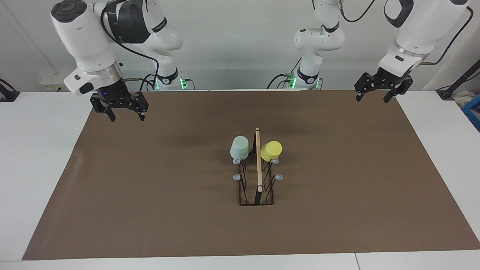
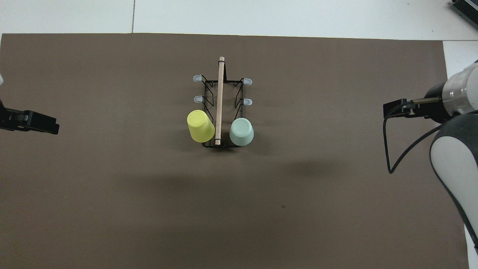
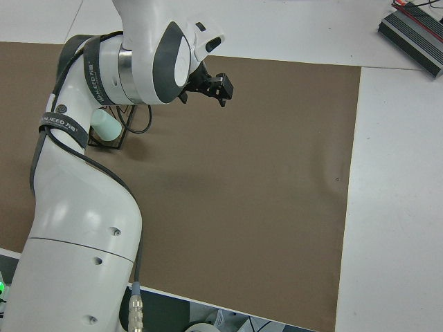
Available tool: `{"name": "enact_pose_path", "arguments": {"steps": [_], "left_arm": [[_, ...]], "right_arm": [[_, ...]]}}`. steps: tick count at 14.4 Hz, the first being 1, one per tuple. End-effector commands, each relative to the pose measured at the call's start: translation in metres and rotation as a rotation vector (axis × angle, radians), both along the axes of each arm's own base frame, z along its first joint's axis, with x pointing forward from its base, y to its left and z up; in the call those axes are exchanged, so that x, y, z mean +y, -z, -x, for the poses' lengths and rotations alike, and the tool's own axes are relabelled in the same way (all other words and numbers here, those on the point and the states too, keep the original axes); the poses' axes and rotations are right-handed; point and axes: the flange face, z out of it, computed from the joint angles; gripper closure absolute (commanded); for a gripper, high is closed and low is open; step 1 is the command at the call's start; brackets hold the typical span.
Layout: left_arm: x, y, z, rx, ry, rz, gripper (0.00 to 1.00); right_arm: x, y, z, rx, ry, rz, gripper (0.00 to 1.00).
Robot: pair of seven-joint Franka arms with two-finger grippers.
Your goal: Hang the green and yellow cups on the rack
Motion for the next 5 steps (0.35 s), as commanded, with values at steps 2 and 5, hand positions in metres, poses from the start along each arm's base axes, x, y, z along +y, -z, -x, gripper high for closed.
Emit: {"name": "enact_pose_path", "arguments": {"steps": [2,5], "left_arm": [[0.002,0.0003,0.0061,-0.013,0.001,-0.013,0.0],[0.002,0.001,0.0061,-0.011,0.001,-0.013,0.0]], "right_arm": [[-0.0018,0.0047,0.0039,0.021,0.022,0.029,0.0],[-0.0019,0.0047,0.0046,0.027,0.023,0.029,0.0]]}}
